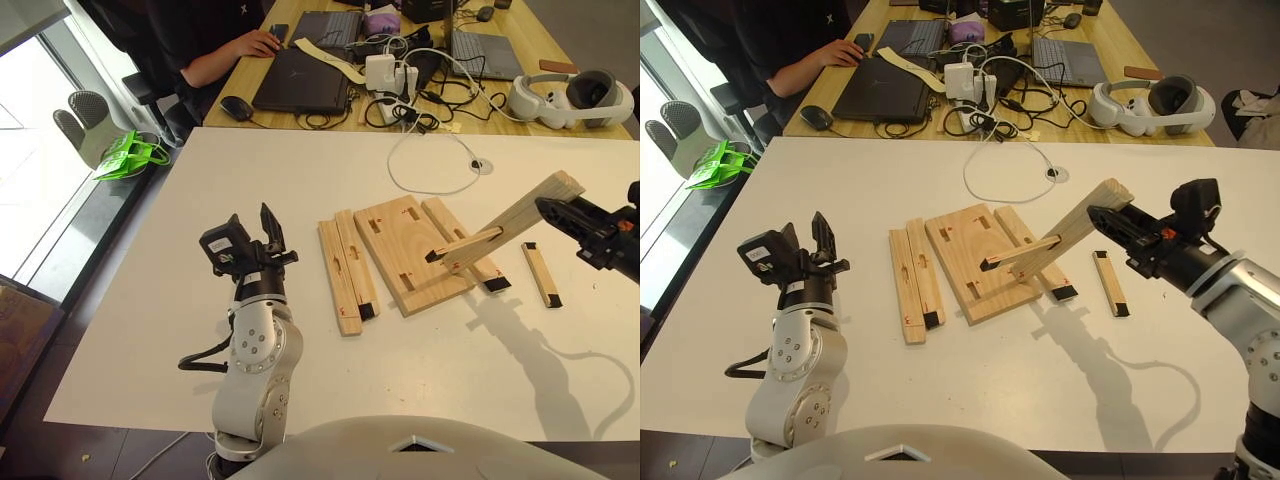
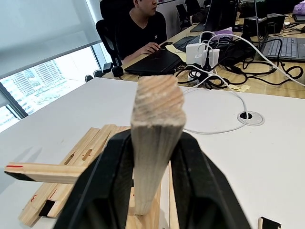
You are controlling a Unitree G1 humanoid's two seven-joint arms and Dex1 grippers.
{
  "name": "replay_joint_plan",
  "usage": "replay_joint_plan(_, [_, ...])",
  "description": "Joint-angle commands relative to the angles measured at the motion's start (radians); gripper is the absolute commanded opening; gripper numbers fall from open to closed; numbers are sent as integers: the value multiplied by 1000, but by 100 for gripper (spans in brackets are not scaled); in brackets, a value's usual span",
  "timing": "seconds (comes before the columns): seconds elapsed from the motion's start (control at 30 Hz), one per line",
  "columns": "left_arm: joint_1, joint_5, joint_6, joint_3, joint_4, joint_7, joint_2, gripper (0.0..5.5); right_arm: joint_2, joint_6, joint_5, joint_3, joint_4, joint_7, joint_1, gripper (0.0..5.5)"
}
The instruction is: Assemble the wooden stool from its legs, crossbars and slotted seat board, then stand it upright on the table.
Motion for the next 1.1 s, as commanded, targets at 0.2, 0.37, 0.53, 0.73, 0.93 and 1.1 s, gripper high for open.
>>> replay_joint_plan(0.2, [-53, -10, 42, 23, 2, -25, -55, 230, 47, 47, -77, 175, -7, -82, -58, 98])
replay_joint_plan(0.37, [-85, -21, 76, 44, 4, -59, -46, 230, 179, 2, -156, 280, 11, -221, -172, 98])
replay_joint_plan(0.53, [-110, -25, 109, 61, 4, -91, -43, 230, 302, -32, -250, 344, 34, -347, -230, 98])
replay_joint_plan(0.73, [-138, -34, 145, 82, 4, -125, -33, 230, 313, -11, -252, 349, 56, -323, -248, 98])
replay_joint_plan(0.93, [-157, -31, 150, 82, 20, -146, -37, 230, 312, -57, -296, 331, 164, -289, -353, 98])
replay_joint_plan(1.1, [-161, -33, 160, 91, 17, -162, -33, 230, 372, -54, -196, 274, 143, -251, -382, 194])
